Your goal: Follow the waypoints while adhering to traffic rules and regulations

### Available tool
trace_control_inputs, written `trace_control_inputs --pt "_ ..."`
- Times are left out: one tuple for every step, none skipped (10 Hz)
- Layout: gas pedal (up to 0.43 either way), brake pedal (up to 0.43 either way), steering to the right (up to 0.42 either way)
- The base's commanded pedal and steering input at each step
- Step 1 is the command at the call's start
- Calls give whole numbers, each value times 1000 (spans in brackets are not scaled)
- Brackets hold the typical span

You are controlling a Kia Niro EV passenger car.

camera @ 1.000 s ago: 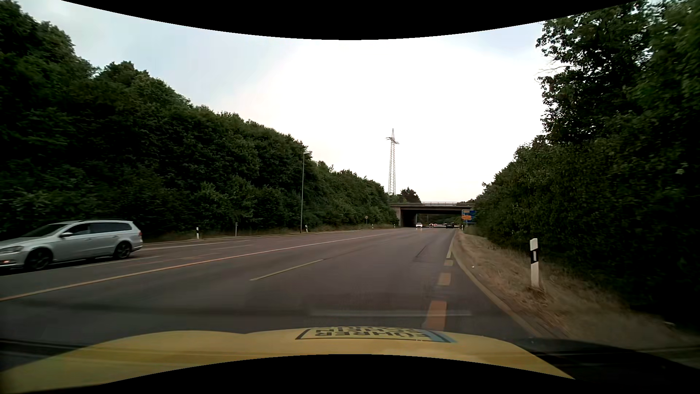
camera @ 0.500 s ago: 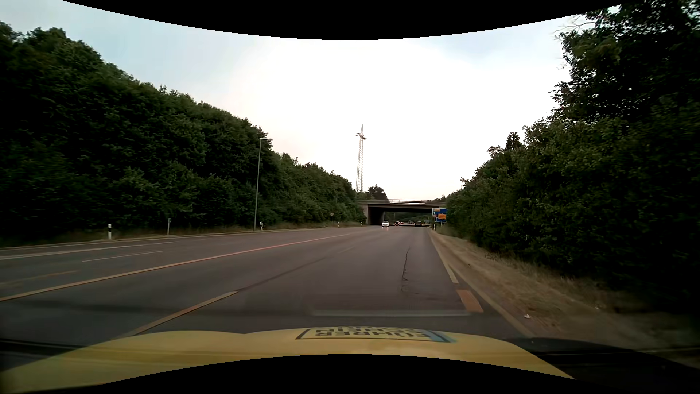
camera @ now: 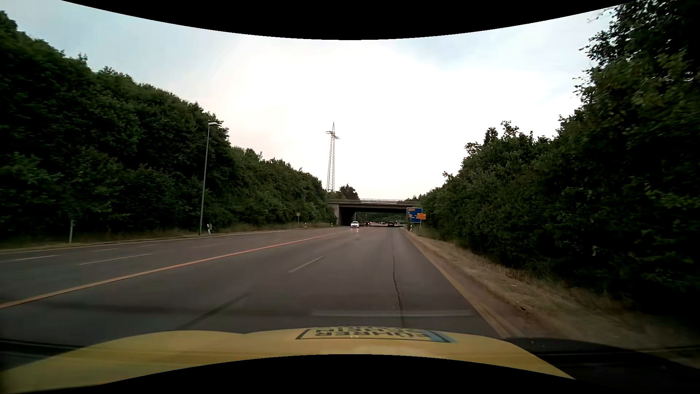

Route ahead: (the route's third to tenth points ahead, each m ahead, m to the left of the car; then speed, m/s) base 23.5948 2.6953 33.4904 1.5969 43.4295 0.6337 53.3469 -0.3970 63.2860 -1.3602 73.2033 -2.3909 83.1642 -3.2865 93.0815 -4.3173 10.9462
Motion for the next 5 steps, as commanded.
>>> trace_control_inputs --pt "177 0 56" --pt "169 0 48" --pt "169 0 38" --pt "169 0 33" --pt "169 0 30"
